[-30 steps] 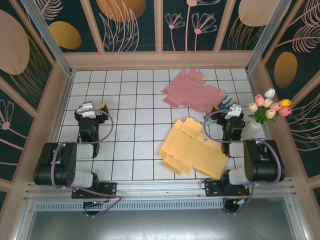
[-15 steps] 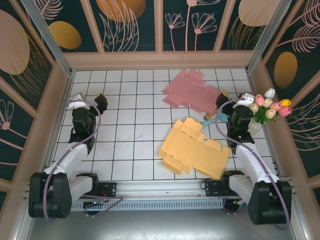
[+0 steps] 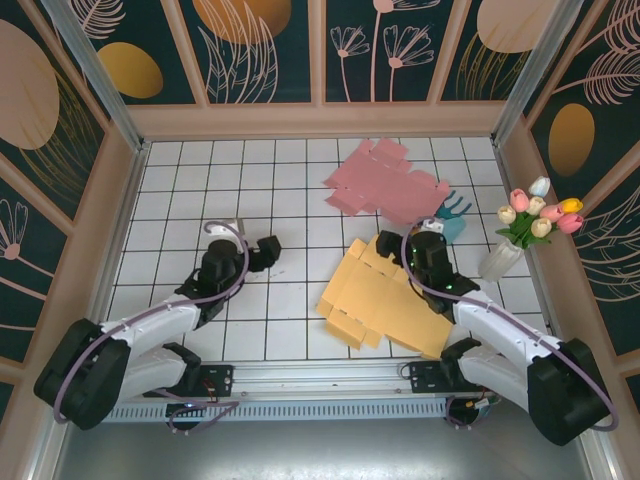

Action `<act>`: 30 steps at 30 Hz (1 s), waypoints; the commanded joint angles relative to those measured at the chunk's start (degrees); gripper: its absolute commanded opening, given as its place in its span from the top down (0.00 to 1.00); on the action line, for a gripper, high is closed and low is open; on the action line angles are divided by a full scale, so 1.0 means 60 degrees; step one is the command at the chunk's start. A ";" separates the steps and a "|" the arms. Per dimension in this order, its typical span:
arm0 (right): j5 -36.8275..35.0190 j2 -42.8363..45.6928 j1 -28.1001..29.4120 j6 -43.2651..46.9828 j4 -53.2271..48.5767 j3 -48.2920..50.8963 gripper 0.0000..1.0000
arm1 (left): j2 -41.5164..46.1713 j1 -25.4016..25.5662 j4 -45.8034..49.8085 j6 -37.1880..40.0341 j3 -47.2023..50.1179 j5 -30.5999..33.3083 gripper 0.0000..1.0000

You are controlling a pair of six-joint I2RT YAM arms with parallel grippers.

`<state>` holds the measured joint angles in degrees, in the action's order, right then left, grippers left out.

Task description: Fold the paper box

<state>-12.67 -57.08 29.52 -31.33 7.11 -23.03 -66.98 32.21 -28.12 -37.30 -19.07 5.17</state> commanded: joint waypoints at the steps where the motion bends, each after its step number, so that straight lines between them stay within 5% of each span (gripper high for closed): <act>1: -0.0556 0.0199 0.0837 -0.0921 -0.0495 0.0122 0.03 | -0.0510 0.0703 -0.0549 -0.0283 0.0225 -0.0067 0.11; 13: -0.1951 0.0129 0.3729 -0.2996 -0.1972 0.0988 0.03 | 0.0266 0.1459 0.0597 -0.0321 0.0044 0.1651 0.15; 21: -0.1993 -0.0481 0.4799 -0.3630 -0.1505 0.1370 0.03 | 0.1011 0.1449 0.1186 -0.0185 0.0110 0.2591 0.13; 30: -0.1560 -0.3073 0.5155 -0.3807 0.0526 0.0434 0.03 | 0.1180 0.1466 0.1142 -0.0200 0.0396 0.2927 0.12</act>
<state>-25.15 -70.85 59.59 -51.44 6.90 -18.85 -60.88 40.62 -22.00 -38.65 -17.85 20.75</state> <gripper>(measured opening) 0.967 0.884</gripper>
